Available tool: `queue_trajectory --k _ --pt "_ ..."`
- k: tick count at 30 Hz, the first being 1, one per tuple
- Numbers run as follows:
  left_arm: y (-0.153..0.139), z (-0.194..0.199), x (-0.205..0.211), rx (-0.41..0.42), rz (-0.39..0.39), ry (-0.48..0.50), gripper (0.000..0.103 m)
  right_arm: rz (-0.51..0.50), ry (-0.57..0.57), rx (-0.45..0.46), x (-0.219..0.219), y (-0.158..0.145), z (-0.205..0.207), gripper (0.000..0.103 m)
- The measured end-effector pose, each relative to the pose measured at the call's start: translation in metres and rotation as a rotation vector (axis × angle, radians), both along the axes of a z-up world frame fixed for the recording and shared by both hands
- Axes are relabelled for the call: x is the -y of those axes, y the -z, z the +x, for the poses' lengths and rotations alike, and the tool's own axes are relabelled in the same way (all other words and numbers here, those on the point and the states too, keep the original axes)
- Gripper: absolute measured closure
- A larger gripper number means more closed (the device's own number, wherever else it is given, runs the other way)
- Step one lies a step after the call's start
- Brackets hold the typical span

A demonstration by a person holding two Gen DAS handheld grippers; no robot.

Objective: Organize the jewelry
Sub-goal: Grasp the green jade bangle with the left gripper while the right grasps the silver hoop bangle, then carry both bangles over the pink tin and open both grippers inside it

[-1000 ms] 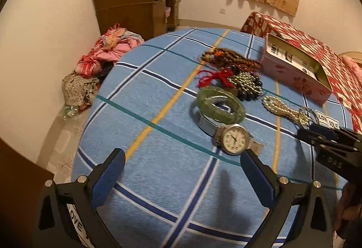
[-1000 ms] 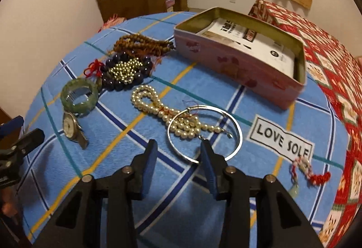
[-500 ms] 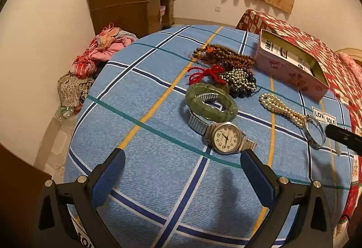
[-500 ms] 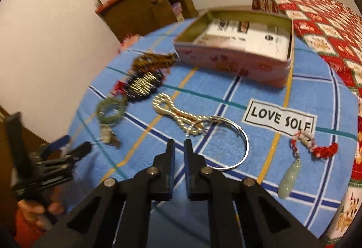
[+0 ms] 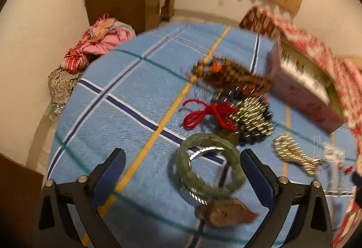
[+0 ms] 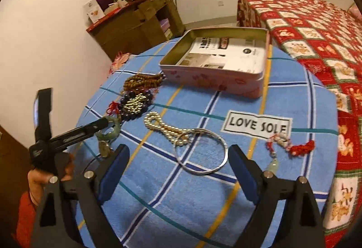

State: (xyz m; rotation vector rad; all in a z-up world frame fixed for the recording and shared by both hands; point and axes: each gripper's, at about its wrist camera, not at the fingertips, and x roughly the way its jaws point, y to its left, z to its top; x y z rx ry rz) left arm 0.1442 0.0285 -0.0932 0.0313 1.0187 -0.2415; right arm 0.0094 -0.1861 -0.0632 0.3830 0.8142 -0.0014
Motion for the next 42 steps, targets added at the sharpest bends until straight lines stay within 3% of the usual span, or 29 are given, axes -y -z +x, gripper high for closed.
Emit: queue_trajectory --k 1,3,4,5,7,12,20,25,32,37,40,42 --pt "0.003 0.001 0.001 -0.009 0.005 -0.003 0.02 0.004 0.006 -0.001 0.002 0.0 -0.001 0.011" --pt "0.0 -0.003 0.001 0.05 0.008 0.023 0.051 0.003 0.021 0.002 0.004 -0.001 -0.003 0.011" --pt "-0.001 -0.005 0.0 0.057 -0.015 0.045 0.084 0.002 0.024 0.004 0.005 0.0 -0.004 0.011" --pt "-0.001 -0.005 -0.004 0.056 -0.044 0.052 0.09 0.003 0.024 0.002 0.005 0.0 -0.004 0.011" --pt "-0.005 -0.009 -0.013 0.054 -0.124 0.054 0.09 0.009 0.026 -0.004 0.004 0.003 -0.003 0.011" --pt "-0.031 -0.036 -0.033 0.199 -0.239 0.079 0.09 0.023 0.023 -0.009 0.003 0.006 -0.002 0.011" --pt "-0.07 -0.059 -0.042 0.293 -0.425 0.161 0.09 0.018 0.034 0.006 0.001 0.006 -0.007 0.011" --pt "-0.082 -0.07 -0.031 0.333 -0.374 0.201 0.09 -0.105 0.037 -0.034 -0.001 0.014 -0.003 0.011" --pt "-0.075 -0.078 -0.022 0.3 -0.343 0.227 0.09 -0.159 -0.048 -0.151 -0.007 0.047 0.026 0.01" --pt "-0.076 -0.082 -0.023 0.287 -0.346 0.227 0.09 -0.324 -0.1 -0.207 -0.024 0.055 0.048 0.005" --pt "-0.076 -0.085 -0.024 0.295 -0.335 0.227 0.09 -0.326 -0.116 -0.196 -0.025 0.049 0.042 0.032" --pt "-0.076 -0.086 -0.024 0.292 -0.338 0.227 0.09 -0.289 -0.117 -0.201 -0.02 0.048 0.036 0.032"
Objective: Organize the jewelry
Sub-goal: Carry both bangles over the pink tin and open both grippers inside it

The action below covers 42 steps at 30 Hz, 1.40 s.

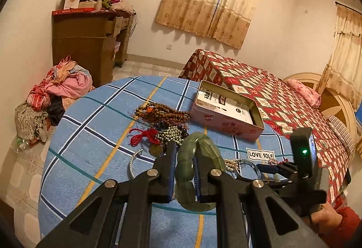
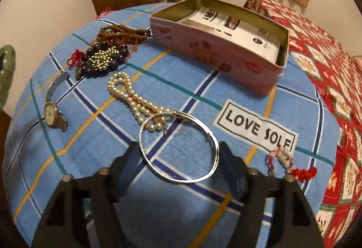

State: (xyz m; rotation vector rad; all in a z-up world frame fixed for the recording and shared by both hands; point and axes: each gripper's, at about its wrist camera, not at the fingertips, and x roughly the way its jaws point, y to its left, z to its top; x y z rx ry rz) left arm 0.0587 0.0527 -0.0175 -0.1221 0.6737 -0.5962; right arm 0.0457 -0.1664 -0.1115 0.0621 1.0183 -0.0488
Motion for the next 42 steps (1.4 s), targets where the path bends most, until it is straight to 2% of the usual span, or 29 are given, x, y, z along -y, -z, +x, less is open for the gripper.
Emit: queue_trajectory --k 5,9,13,18,23,28,31,35,39,42 --pt "0.0 -0.004 0.005 -0.005 0.002 0.014 0.09 0.114 0.034 0.04 0.01 -0.014 -0.02 0.032" --pt "-0.004 -0.003 0.012 -0.003 -0.018 0.032 0.09 0.142 0.041 0.142 0.012 -0.046 -0.033 0.032" --pt "-0.014 0.003 0.03 0.015 -0.029 0.065 0.09 0.109 0.064 0.244 0.022 -0.081 -0.027 0.032" --pt "-0.033 0.029 0.071 0.047 -0.039 0.118 0.09 0.041 0.128 0.314 0.056 -0.101 0.002 0.032" --pt "-0.03 0.076 0.119 0.033 -0.04 0.123 0.09 0.018 0.201 0.311 0.096 -0.09 0.045 0.032" --pt "0.0 0.121 0.168 -0.003 0.035 0.11 0.09 -0.009 0.198 0.252 0.112 -0.06 0.085 0.032" --pt "0.018 0.143 0.187 -0.06 0.063 0.111 0.09 -0.083 0.177 0.235 0.111 -0.051 0.095 0.032" --pt "0.035 0.159 0.205 -0.091 0.126 0.11 0.09 -0.061 0.14 0.219 0.115 -0.05 0.1 0.032" --pt "0.045 0.172 0.211 -0.122 0.176 0.086 0.09 -0.083 0.11 0.198 0.116 -0.041 0.112 0.032" --pt "0.053 0.18 0.213 -0.173 0.219 0.071 0.09 -0.091 0.077 0.193 0.113 -0.039 0.117 0.03"
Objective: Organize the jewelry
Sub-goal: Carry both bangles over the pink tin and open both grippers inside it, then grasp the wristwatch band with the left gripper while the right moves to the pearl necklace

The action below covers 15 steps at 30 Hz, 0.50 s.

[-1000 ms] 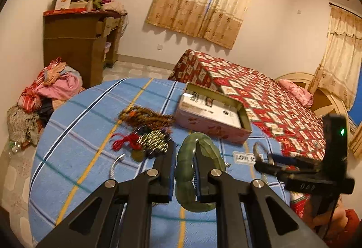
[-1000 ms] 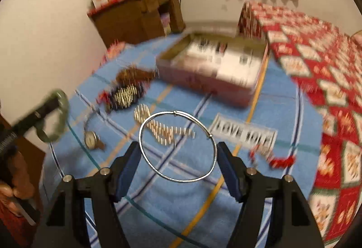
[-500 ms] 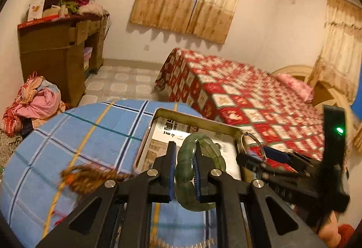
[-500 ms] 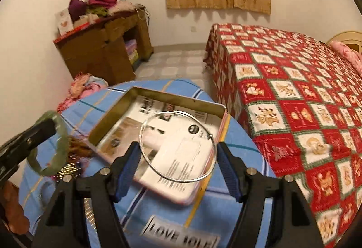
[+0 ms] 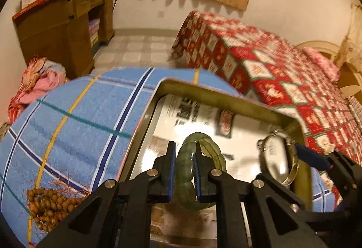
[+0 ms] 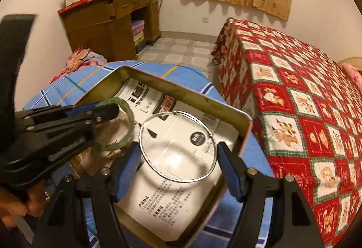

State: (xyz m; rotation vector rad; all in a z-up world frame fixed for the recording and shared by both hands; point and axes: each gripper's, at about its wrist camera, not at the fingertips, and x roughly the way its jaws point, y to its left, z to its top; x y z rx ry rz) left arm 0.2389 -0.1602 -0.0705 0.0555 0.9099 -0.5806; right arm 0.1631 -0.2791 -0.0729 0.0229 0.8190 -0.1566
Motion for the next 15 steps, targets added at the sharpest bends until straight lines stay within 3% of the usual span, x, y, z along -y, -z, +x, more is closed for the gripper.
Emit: queue_trajectory --k 3,5,7,11,15 --pt "-0.004 -0.001 0.003 -0.009 0.031 0.023 0.082 0.037 -0.005 0.011 0.004 -0.007 -0.002 0.012" --pt "-0.019 -0.006 -0.001 0.019 0.022 0.022 0.046 0.029 0.023 0.029 0.005 -0.018 -0.01 0.01" --pt "-0.042 -0.012 -0.011 0.061 -0.019 0.02 0.034 0.03 0.057 0.079 0.007 -0.04 -0.026 0.01" --pt "-0.084 -0.034 -0.045 0.171 -0.015 -0.024 0.034 0.022 0.148 0.188 0.005 -0.076 -0.074 0.009" --pt "-0.097 -0.079 -0.098 0.265 0.013 -0.115 0.034 0.085 0.192 0.239 -0.01 -0.076 -0.123 0.002"
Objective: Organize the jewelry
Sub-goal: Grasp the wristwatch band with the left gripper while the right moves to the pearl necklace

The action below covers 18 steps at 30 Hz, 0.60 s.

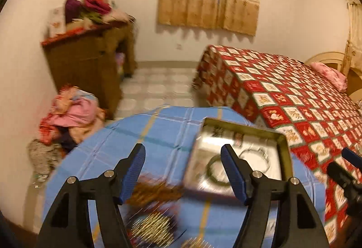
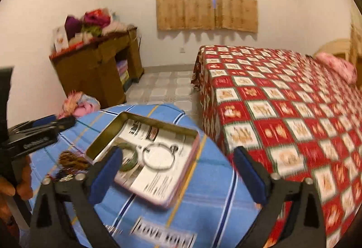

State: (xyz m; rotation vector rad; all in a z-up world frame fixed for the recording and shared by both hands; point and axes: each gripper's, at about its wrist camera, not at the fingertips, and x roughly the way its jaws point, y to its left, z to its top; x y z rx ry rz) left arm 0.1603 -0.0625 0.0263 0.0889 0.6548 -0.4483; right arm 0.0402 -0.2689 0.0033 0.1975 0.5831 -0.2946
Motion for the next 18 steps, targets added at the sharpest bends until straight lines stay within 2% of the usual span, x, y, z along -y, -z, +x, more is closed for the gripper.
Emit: queue_trajectory --k 6,10,13,18 --pt "0.021 -0.06 -0.064 0.023 0.054 -0.106 0.034 0.108 -0.043 -0.04 -0.037 0.035 -0.03 0.002" --pt "0.044 -0.09 -0.11 -0.021 0.041 -0.181 0.034 0.145 -0.071 -0.078 -0.057 0.051 -0.039 0.002" --pt "0.058 -0.102 -0.129 -0.046 0.026 -0.198 0.034 0.162 -0.096 -0.092 -0.069 0.059 -0.046 0.002" --pt "0.082 -0.113 -0.139 -0.084 0.036 -0.208 0.034 0.148 -0.162 -0.116 -0.093 0.066 -0.054 0.01"
